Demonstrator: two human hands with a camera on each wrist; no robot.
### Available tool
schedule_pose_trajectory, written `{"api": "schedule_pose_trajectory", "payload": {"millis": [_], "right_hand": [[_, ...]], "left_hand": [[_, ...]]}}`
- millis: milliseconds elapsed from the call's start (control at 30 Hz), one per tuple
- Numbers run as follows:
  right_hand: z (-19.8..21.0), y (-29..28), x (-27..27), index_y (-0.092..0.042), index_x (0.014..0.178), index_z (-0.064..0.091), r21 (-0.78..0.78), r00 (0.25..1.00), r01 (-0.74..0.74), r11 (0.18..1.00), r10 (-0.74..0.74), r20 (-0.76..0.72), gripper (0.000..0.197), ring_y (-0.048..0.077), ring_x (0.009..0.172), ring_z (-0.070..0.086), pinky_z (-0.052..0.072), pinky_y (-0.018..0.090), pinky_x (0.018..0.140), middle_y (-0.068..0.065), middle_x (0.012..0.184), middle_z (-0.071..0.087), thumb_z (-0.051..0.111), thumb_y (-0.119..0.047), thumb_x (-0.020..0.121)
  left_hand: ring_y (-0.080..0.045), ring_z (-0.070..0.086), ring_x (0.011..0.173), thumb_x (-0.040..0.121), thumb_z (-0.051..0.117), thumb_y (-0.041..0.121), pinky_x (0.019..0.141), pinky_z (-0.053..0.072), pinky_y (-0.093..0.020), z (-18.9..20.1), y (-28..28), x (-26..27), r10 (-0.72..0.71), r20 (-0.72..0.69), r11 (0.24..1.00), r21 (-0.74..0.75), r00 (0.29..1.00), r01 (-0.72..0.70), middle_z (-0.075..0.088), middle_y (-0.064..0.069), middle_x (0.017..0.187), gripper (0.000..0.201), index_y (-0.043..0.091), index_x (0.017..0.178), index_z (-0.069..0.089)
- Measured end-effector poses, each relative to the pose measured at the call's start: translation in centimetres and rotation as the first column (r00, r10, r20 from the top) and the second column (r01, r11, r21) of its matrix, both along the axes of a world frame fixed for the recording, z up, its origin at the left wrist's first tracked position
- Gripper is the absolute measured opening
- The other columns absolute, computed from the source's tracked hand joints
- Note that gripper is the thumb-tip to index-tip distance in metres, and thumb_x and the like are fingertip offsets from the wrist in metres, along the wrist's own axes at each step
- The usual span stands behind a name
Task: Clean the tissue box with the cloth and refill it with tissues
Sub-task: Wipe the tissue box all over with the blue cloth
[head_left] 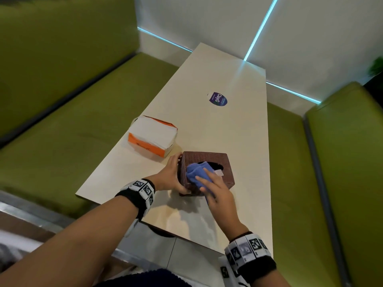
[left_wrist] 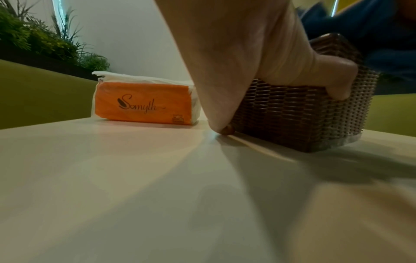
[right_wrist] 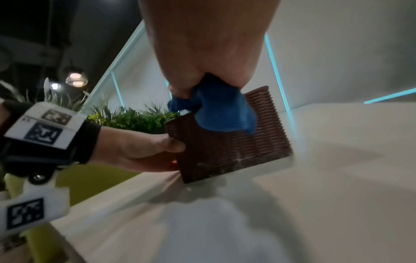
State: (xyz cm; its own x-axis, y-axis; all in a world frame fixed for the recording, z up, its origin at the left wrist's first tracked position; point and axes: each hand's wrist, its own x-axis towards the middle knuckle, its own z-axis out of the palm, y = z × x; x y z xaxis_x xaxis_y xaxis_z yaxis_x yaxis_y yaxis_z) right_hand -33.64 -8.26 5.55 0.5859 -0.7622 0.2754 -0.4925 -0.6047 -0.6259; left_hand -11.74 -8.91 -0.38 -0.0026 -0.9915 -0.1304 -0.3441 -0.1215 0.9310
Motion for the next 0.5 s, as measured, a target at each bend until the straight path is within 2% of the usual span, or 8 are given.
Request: {"api": "schedule_pose_trajectory", "payload": {"millis": [67, 133, 200, 267, 367, 400, 467, 500], "right_hand": [[-0.5, 0.0, 0.8, -0.031, 0.131, 0.058, -0.091, 0.982, -0.113, 0.989, 0.097, -0.162, 0.038, 0.019, 0.143, 0.032, 0.023, 0.038, 0.119, -0.008, 0.15, 0.041, 0.044, -0.031, 0.096], [-0.4, -0.5, 0.5, -0.033, 0.135, 0.054, -0.101, 0.956, -0.176, 0.979, 0.145, -0.255, 0.039, 0.02, 0.144, 0.03, 0.019, 0.035, 0.12, -0.008, 0.152, 0.039, 0.046, -0.027, 0.097], [0.2, -1.2, -0.7, -0.032, 0.133, 0.055, -0.104, 0.954, -0.181, 0.978, 0.149, -0.261, 0.04, 0.019, 0.142, 0.034, 0.014, 0.025, 0.12, -0.009, 0.15, 0.04, 0.052, -0.02, 0.096], [0.8, -1.7, -1.7, -0.03, 0.128, 0.06, -0.085, 0.968, -0.151, 0.985, 0.129, -0.216, 0.038, 0.02, 0.139, 0.038, 0.015, 0.017, 0.118, -0.008, 0.147, 0.045, 0.055, -0.016, 0.094], [1.1, -1.4, -0.7, -0.025, 0.122, 0.066, -0.075, 0.975, -0.128, 0.989, 0.112, -0.192, 0.033, 0.021, 0.137, 0.041, 0.024, 0.019, 0.115, -0.006, 0.143, 0.05, 0.057, -0.014, 0.092], [1.1, -1.2, 0.1, -0.025, 0.122, 0.066, -0.074, 0.972, -0.138, 0.988, 0.12, -0.204, 0.033, 0.021, 0.137, 0.041, 0.023, 0.018, 0.115, -0.007, 0.143, 0.051, 0.058, -0.013, 0.092], [1.3, -1.1, 0.8, -0.026, 0.122, 0.066, -0.065, 0.958, -0.178, 0.982, 0.158, -0.238, 0.033, 0.02, 0.139, 0.038, 0.021, 0.017, 0.115, -0.008, 0.144, 0.049, 0.058, -0.013, 0.093], [1.6, -1.4, 0.4, -0.026, 0.122, 0.066, -0.059, 0.95, -0.196, 0.979, 0.174, -0.261, 0.033, 0.02, 0.139, 0.037, 0.02, 0.019, 0.116, -0.008, 0.144, 0.049, 0.058, -0.014, 0.093]], "left_hand": [[-0.019, 0.029, 0.141, 0.034, 0.084, 0.053, 0.118, 0.029, -0.038, 0.1, 0.0, 0.1, -0.019, 0.023, 1.0, -0.02, 1.0, 0.019, 0.019, -0.004, 0.15, 0.151, 0.01, 0.152, -0.001], [-0.019, 0.03, 0.14, 0.035, 0.083, 0.054, 0.118, 0.031, -0.037, 0.2, -0.1, 0.2, -0.031, 0.024, 0.999, -0.023, 0.999, 0.032, 0.02, -0.007, 0.151, 0.149, 0.01, 0.152, 0.001], [-0.022, 0.033, 0.141, 0.036, 0.089, 0.05, 0.116, 0.035, -0.044, 0.2, -0.1, 0.3, -0.019, 0.0, 1.0, 0.0, 1.0, 0.019, 0.022, -0.006, 0.152, 0.148, 0.02, 0.152, 0.002], [-0.022, 0.033, 0.141, 0.036, 0.092, 0.047, 0.114, 0.037, -0.047, 0.0, -0.1, 0.4, 0.0, -0.005, 1.0, 0.021, 1.0, 0.001, 0.022, -0.003, 0.151, 0.147, 0.028, 0.151, 0.002], [-0.024, 0.037, 0.139, 0.034, 0.094, 0.049, 0.111, 0.041, -0.049, 0.1, -0.1, 0.4, -0.013, -0.005, 1.0, 0.025, 1.0, 0.013, 0.025, -0.005, 0.15, 0.147, 0.039, 0.147, 0.001], [-0.023, 0.037, 0.139, 0.034, 0.093, 0.048, 0.111, 0.042, -0.047, 0.4, 0.0, 0.4, -0.018, -0.007, 0.999, 0.035, 1.0, 0.019, 0.024, -0.005, 0.15, 0.149, 0.038, 0.148, -0.002], [-0.021, 0.033, 0.139, 0.034, 0.089, 0.046, 0.113, 0.04, -0.042, 0.6, 0.0, 0.5, -0.03, -0.006, 0.999, 0.042, 1.0, 0.03, 0.019, -0.005, 0.152, 0.153, 0.025, 0.152, -0.005], [-0.021, 0.032, 0.14, 0.034, 0.089, 0.046, 0.114, 0.039, -0.042, 0.6, -0.1, 0.5, -0.035, -0.01, 0.999, 0.039, 0.999, 0.036, 0.019, -0.005, 0.152, 0.153, 0.022, 0.152, -0.004]]}}
